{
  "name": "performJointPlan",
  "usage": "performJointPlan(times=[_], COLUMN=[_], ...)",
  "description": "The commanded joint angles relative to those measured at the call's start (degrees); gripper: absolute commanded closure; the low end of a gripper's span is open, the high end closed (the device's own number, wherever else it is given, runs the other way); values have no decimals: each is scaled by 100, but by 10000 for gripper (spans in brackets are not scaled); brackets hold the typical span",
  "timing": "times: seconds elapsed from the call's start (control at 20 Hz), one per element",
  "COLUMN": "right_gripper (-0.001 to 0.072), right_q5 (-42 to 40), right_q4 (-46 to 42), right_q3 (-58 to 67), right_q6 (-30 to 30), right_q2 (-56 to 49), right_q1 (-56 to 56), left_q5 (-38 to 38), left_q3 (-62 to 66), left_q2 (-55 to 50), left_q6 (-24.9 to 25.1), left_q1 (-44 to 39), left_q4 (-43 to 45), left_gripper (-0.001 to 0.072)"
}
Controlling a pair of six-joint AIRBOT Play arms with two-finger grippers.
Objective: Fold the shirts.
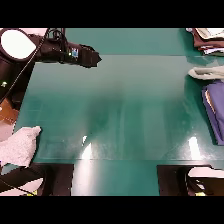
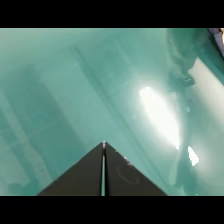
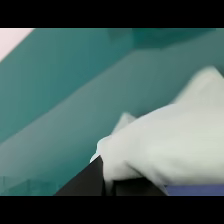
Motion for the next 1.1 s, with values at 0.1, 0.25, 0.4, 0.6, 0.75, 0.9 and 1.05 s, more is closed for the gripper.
performJointPlan(times=[0.1,0.25,0.4,0.6,0.75,0.9,1.05], right_gripper=[700,700,699,699,698,580,196], right_q5=[562,885,977,1071,1176,1268,1316], right_q4=[59,11,-767,-1436,-2026,-2662,-3099], right_q3=[1309,1456,870,-472,-1534,-2273,-2771], right_q6=[212,269,354,352,352,354,356], right_q2=[-11,120,597,1368,1991,2503,2857], right_q1=[-236,-503,-750,-1222,-1606,-1996,-2420], left_q5=[15,13,-24,-111,-208,-328,-343], left_q3=[0,0,0,0,0,0,0], left_q2=[-2,-4,-2,-4,-2,-4,-2], left_q6=[17,20,22,24,63,66,66], left_q1=[-13,-13,-13,-13,-13,-13,-13], left_q4=[13,15,15,17,15,17,17], left_gripper=[685,684,684,684,684,685,684])
